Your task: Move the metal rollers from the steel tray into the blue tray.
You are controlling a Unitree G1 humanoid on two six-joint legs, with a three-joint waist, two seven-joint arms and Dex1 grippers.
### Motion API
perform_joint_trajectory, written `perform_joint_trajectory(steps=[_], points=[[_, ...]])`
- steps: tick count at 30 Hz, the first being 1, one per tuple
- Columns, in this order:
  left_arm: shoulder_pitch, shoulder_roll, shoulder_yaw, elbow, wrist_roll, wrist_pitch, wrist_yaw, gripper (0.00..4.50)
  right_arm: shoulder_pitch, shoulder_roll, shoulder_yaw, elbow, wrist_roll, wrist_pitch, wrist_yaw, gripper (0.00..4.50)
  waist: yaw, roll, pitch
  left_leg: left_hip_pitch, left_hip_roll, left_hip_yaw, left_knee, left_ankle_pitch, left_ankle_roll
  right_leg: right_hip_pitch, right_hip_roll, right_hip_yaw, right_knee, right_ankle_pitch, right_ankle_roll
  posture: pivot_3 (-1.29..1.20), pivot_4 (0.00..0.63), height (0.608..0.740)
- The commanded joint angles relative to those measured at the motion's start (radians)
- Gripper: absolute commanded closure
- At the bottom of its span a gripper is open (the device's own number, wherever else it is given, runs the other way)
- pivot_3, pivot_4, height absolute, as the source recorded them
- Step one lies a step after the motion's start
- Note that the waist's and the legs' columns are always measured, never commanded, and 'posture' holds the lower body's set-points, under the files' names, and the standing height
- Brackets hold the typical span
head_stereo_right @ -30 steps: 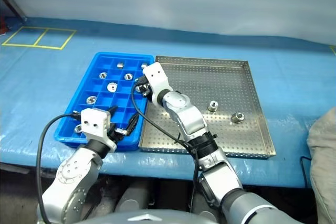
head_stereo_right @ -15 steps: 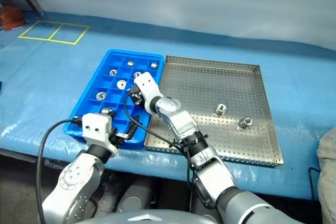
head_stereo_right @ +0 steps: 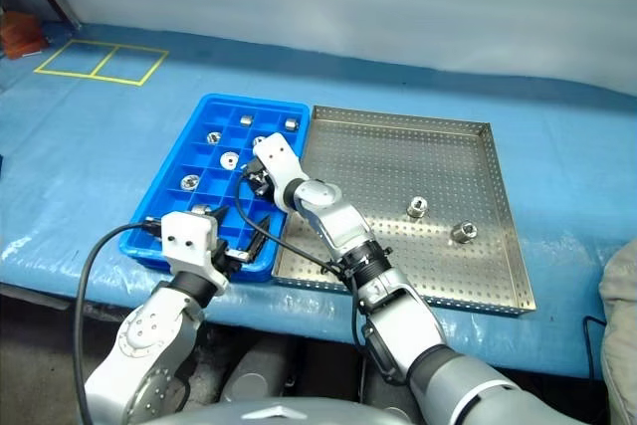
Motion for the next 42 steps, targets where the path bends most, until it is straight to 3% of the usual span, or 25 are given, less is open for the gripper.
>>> perform_joint_trajectory(steps=[1, 18, 31, 32, 38, 42], points=[[0.032, -0.015, 0.007, -0.065, 0.010, -0.016, 0.026, 0.51, -0.041, 0.072, 0.002, 0.011, 0.003, -0.031, 0.012, 2.79, 0.008, 0.000, 0.000, 0.000, 0.000, 0.000, 0.000, 0.000, 0.000, 0.000, 0.000, 0.000, 0.000, 0.000, 0.000, 0.54, 0.150, 0.740], [0.047, -0.020, -0.008, -0.067, 0.013, -0.020, 0.037, 0.51, -0.030, 0.016, -0.047, 0.022, 0.003, -0.040, -0.021, 2.79, 0.154, 0.000, 0.000, -0.004, 0.000, -0.001, -0.001, -0.002, -0.003, -0.004, 0.000, -0.003, -0.001, -0.003, -0.004, 0.52, 0.150, 0.740], [0.006, -0.013, -0.017, -0.039, 0.000, -0.005, 0.008, 0.51, 0.068, -0.049, -0.064, -0.141, 0.006, 0.075, -0.008, 2.79, 0.167, 0.000, 0.000, -0.010, 0.000, -0.001, 0.000, -0.002, -0.004, -0.009, 0.001, -0.005, -0.001, -0.001, 0.000, 0.46, 0.150, 0.740], [0.005, -0.012, -0.018, -0.038, 0.000, -0.004, 0.006, 0.51, 0.077, -0.049, -0.056, -0.142, 0.000, 0.083, -0.007, 2.06, 0.167, 0.000, -0.001, -0.012, -0.001, -0.001, 0.001, -0.002, -0.004, -0.010, 0.001, -0.005, 0.000, -0.001, 0.000, 0.46, 0.150, 0.740], [-0.003, -0.007, -0.019, -0.037, -0.001, 0.003, 0.000, 0.51, 0.113, -0.037, -0.037, -0.215, -0.011, 0.110, -0.017, 0.13, 0.166, 0.000, -0.001, -0.014, -0.001, 0.000, 0.002, -0.001, -0.004, -0.012, 0.002, -0.006, 0.000, -0.001, 0.000, 0.45, 0.150, 0.740], [-0.017, -0.002, -0.017, -0.032, -0.004, 0.010, -0.010, 0.51, 0.137, -0.062, -0.066, -0.328, -0.005, 0.137, -0.035, 0.02, 0.164, 0.000, -0.001, -0.015, -0.001, 0.000, 0.004, -0.001, -0.005, -0.012, 0.002, -0.007, 0.000, -0.001, 0.001, 0.42, 0.150, 0.740]])
